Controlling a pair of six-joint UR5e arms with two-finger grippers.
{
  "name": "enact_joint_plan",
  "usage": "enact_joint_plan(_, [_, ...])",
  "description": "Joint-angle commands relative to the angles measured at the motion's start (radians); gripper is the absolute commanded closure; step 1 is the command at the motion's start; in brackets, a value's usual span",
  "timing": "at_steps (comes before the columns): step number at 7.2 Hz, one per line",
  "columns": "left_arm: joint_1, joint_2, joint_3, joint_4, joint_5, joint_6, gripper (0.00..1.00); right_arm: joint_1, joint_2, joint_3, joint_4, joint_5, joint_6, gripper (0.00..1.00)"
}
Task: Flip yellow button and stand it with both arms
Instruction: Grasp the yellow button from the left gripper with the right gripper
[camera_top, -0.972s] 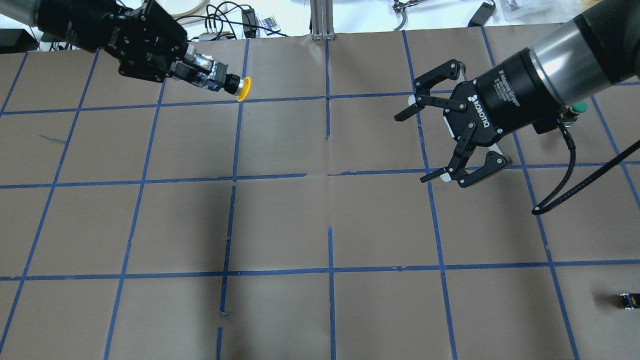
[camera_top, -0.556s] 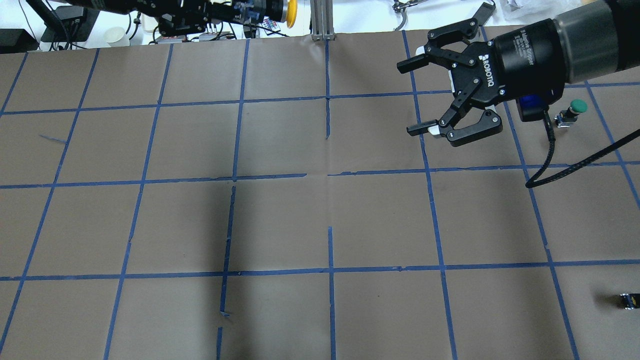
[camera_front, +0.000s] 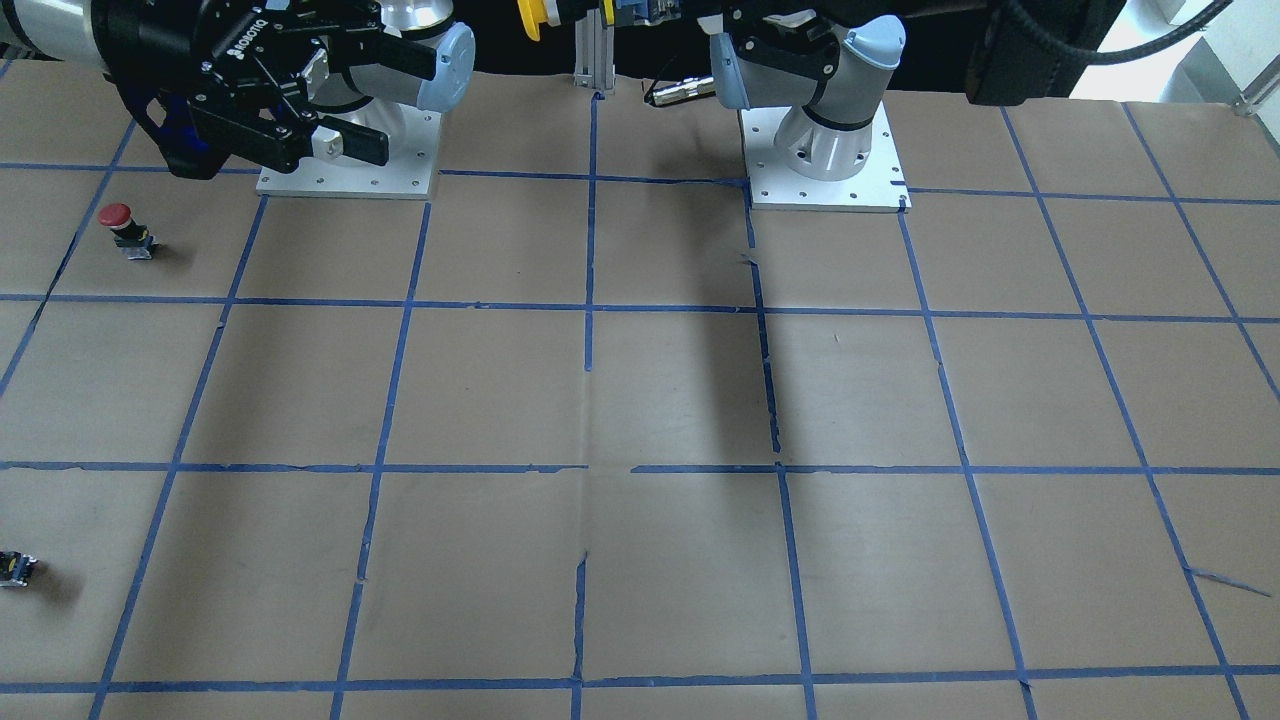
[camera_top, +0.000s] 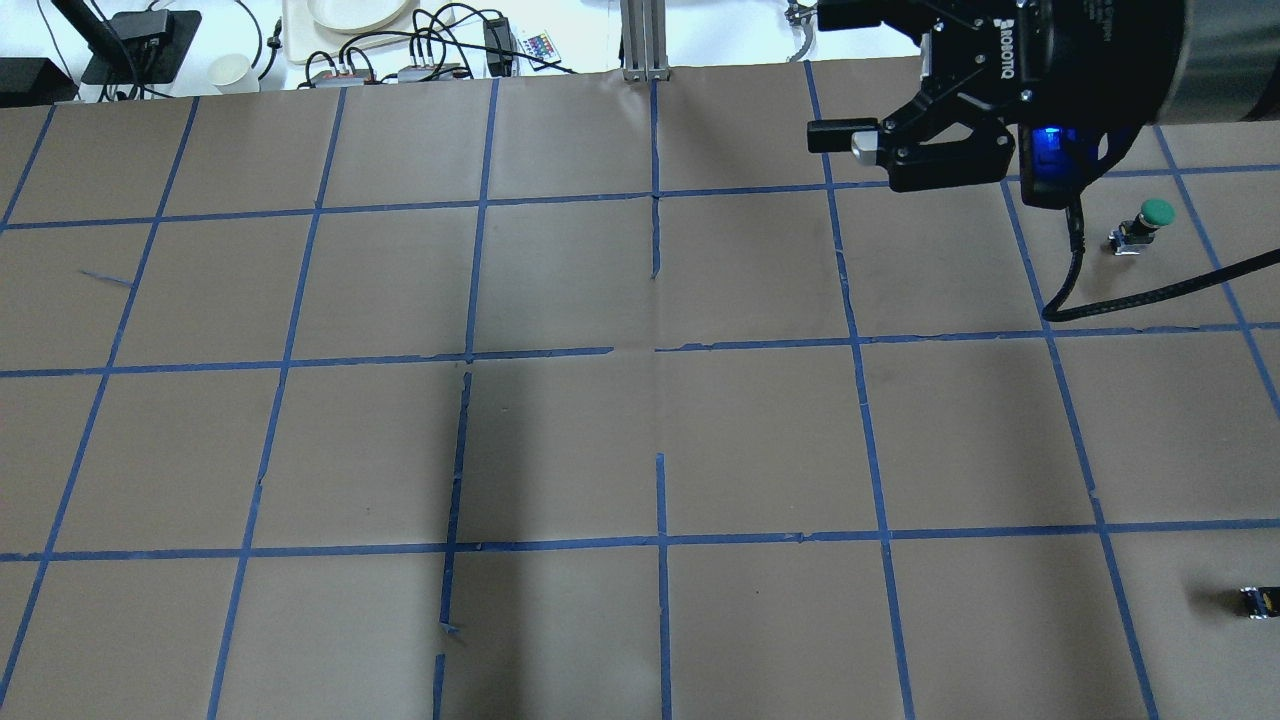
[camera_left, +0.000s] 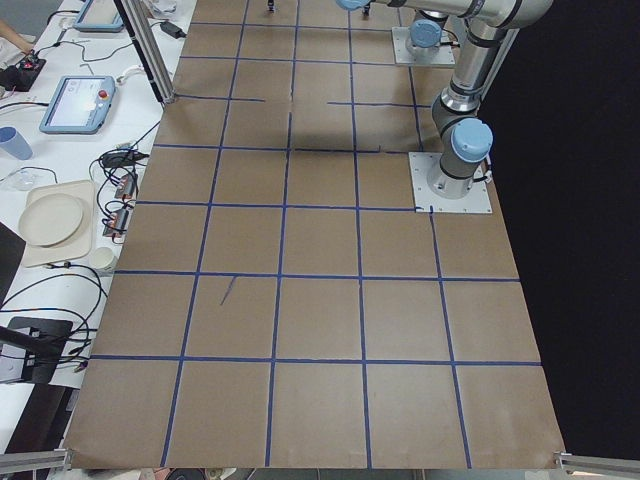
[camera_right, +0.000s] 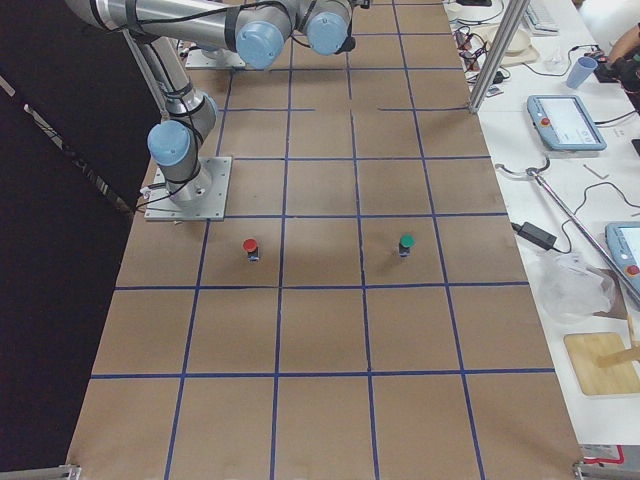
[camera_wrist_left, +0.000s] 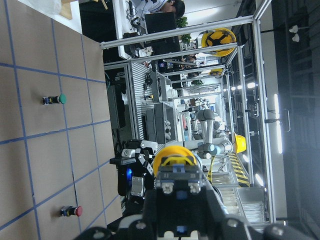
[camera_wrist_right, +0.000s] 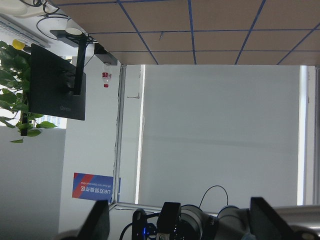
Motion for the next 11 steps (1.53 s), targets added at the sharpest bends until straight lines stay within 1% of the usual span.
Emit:
enact_joint_plan(1, [0.003, 0.000, 0.054, 0.001, -0.002, -0.130, 0.89, 0.018, -0.009, -0.102, -0.015, 0.014, 0.109, 0.00])
enact_joint_plan(2, [0.003, -0.010, 0.048, -0.002, 0.000, -0.132, 0.89, 0.027, -0.005, -0.156, -0.021, 0.002, 0.173, 0.00])
enact_joint_plan(3, [0.003, -0.013, 0.048, 0.001, 0.000, -0.135, 0.88, 0.030, 0.007, -0.204, -0.055, -0.045, 0.238, 0.00])
enact_joint_plan(4, [0.005, -0.020, 0.041, 0.033, 0.001, -0.135, 0.87, 0.042, 0.007, -0.215, -0.060, -0.049, 0.260, 0.00])
enact_joint_plan(5, [0.005, -0.021, 0.003, 0.101, 0.000, -0.135, 0.87, 0.059, 0.021, -0.219, -0.123, -0.053, 0.314, 0.00])
enact_joint_plan(6, [0.002, -0.015, -0.062, 0.211, -0.008, -0.152, 0.86, 0.086, 0.068, -0.238, -0.224, -0.053, 0.420, 0.01])
enact_joint_plan(7, [0.000, -0.001, -0.104, 0.243, -0.035, -0.165, 0.86, 0.131, 0.111, -0.261, -0.348, -0.055, 0.541, 0.01])
enact_joint_plan(8, [0.000, 0.011, -0.127, 0.261, -0.042, -0.165, 0.86, 0.151, 0.141, -0.261, -0.416, -0.061, 0.595, 0.01])
enact_joint_plan(9, [-0.002, 0.029, -0.138, 0.263, -0.057, -0.167, 0.86, 0.151, 0.173, -0.262, -0.434, -0.111, 0.594, 0.01])
enact_joint_plan(11, [-0.003, 0.078, -0.214, 0.289, -0.074, -0.167, 0.86, 0.153, 0.185, -0.267, -0.489, -0.118, 0.597, 0.01])
